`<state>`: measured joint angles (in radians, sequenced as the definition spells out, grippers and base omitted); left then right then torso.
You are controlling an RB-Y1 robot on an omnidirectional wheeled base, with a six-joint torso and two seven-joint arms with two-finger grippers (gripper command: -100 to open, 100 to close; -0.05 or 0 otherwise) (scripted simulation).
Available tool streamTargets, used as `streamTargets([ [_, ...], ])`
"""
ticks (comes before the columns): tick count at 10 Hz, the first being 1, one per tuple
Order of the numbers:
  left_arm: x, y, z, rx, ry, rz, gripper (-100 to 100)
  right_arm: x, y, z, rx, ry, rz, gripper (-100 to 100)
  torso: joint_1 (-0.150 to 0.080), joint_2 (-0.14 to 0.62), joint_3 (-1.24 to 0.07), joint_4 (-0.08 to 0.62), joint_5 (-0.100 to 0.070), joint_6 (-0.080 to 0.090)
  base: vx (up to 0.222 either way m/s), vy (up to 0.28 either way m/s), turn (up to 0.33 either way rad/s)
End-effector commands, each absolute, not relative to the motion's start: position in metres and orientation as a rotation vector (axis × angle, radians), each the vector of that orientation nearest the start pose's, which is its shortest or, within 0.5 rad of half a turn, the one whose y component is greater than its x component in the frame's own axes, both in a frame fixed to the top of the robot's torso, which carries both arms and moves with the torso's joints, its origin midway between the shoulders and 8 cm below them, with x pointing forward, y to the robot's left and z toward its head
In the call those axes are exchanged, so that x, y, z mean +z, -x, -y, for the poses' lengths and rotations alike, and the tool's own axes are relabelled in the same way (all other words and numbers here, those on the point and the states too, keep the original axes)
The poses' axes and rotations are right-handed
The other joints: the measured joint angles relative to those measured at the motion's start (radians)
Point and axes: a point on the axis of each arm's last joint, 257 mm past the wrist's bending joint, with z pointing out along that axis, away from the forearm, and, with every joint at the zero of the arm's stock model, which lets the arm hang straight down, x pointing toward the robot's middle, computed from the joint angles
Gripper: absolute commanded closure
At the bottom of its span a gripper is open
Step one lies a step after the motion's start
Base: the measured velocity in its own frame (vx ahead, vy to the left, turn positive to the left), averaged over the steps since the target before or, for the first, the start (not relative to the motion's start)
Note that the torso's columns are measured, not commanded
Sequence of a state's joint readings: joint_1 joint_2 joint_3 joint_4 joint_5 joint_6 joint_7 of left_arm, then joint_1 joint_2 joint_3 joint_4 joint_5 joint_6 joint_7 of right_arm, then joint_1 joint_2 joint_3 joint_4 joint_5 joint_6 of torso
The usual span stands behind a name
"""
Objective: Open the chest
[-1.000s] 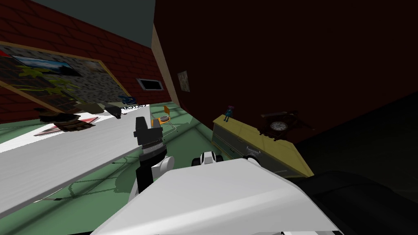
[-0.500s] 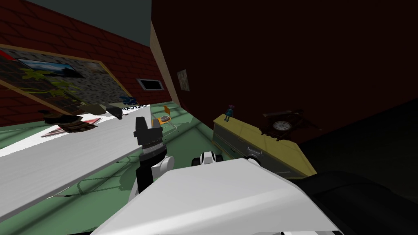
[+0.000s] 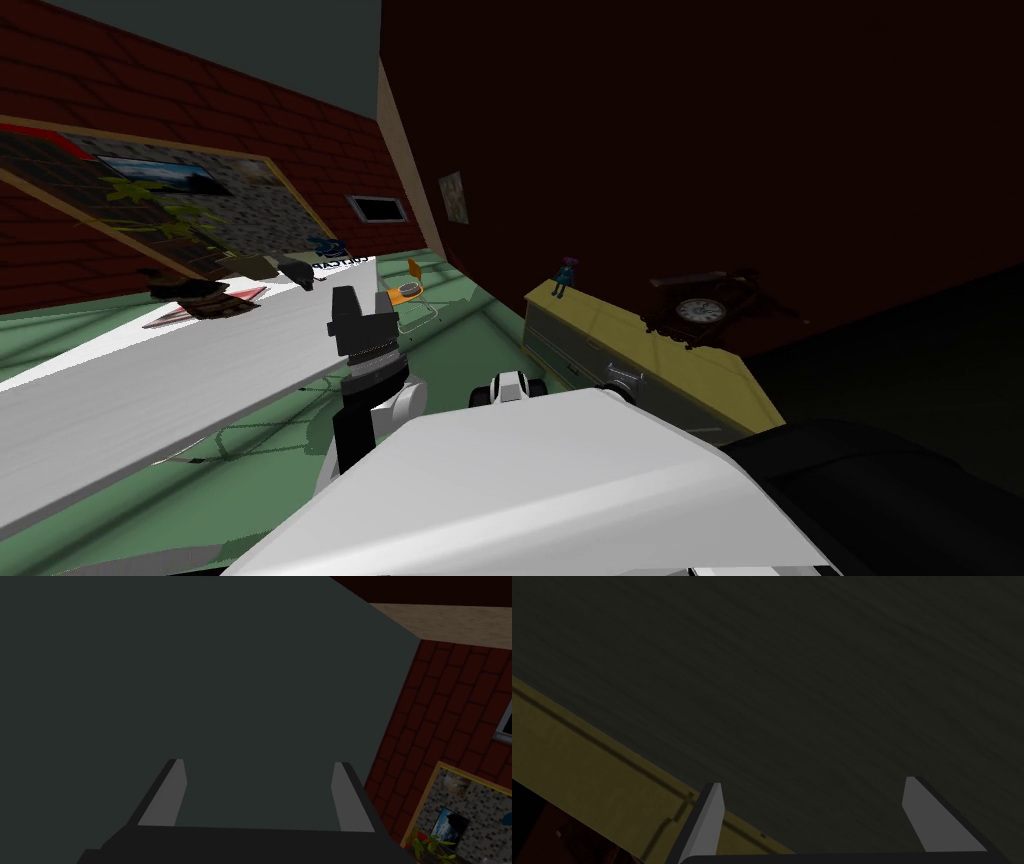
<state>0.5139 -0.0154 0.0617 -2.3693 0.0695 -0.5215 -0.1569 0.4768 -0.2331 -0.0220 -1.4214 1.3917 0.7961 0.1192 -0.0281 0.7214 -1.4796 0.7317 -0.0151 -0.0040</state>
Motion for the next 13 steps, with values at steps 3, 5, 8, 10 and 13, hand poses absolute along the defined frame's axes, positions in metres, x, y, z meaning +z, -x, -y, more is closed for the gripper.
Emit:
streamTargets([
  [3,0.064,-0.314,-0.304,-1.152,0.568,-0.526,0,-0.416,-0.193,0.555,-1.293,-0.375,-2.007,-100,0.002,0.001,0.001,0.001,0.001,-0.001,0.005,0.008,0.058],
  [5,0.064,-0.314,-0.304,-1.152,0.568,-0.526,0,-0.415,-0.19,0.553,-1.352,-0.337,-1.999,-100,0.005,0.003,0.001,0.002,0.002,-0.002,0.0,0.003,0.06],
  [8,0.064,-0.314,-0.304,-1.152,0.568,-0.526,0,-0.411,-0.186,0.549,-1.449,-0.268,-1.98,-100,0.01,0.005,0.001,0.004,0.005,-0.002,0.001,0.002,0.065],
  [10,0.064,-0.314,-0.304,-1.152,0.568,-0.526,0,-0.407,-0.185,0.546,-1.511,-0.219,-1.961,-100,0.015,0.006,0.002,0.005,0.007,-0.003,0.007,0.006,0.067],
  [13,0.064,-0.314,-0.304,-1.152,0.568,-0.526,0,-0.402,-0.185,0.541,-1.575,-0.166,-1.936,-100,0.021,0.01,0.002,0.007,0.011,-0.003,0.003,0.003,0.061],
])
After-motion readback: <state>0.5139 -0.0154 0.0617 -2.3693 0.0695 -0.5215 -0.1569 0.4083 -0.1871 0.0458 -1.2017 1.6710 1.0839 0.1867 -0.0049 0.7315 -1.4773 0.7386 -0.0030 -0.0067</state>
